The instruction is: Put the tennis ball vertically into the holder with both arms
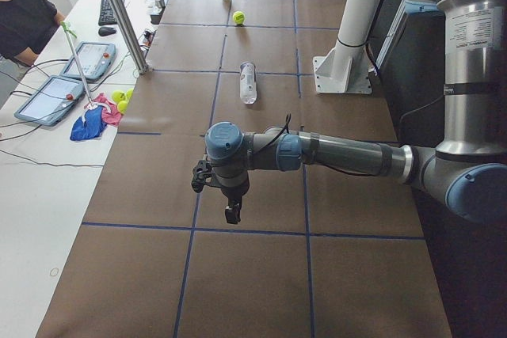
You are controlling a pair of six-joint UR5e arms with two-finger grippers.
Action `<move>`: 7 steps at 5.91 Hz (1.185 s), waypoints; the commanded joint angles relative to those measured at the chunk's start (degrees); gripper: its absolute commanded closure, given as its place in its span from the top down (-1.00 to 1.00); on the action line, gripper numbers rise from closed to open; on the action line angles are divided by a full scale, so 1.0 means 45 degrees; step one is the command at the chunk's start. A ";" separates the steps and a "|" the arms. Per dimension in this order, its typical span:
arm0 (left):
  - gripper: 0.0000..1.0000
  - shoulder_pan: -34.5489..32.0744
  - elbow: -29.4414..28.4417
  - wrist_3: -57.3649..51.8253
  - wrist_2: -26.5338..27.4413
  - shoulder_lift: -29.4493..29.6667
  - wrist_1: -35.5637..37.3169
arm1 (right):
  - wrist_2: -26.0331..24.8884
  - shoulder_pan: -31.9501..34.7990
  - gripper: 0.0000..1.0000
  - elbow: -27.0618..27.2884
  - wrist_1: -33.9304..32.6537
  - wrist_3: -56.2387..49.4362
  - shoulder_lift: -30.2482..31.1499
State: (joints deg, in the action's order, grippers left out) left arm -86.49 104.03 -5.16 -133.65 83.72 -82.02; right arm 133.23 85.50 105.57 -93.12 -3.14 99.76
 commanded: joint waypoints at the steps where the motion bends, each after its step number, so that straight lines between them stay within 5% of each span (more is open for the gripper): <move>1: 1.00 0.0039 0.0241 -0.0025 -0.0026 0.0009 -0.0557 | 0.0002 -0.0113 1.00 -0.0022 0.0010 -0.0005 -0.0001; 4: 1.00 0.3483 0.0146 -0.0102 -0.0417 0.1584 -0.3427 | -0.0018 -0.0641 1.00 -0.0022 0.0477 0.0034 -0.0059; 7: 1.00 0.6442 0.0046 0.0498 0.0144 0.4783 -0.3825 | 0.0021 -0.0817 1.00 -0.0042 0.0753 0.0151 -0.0060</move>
State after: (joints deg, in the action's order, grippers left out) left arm -60.44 104.14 -4.38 -134.60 100.43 -99.21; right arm 133.32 82.02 105.41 -89.83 -2.51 99.50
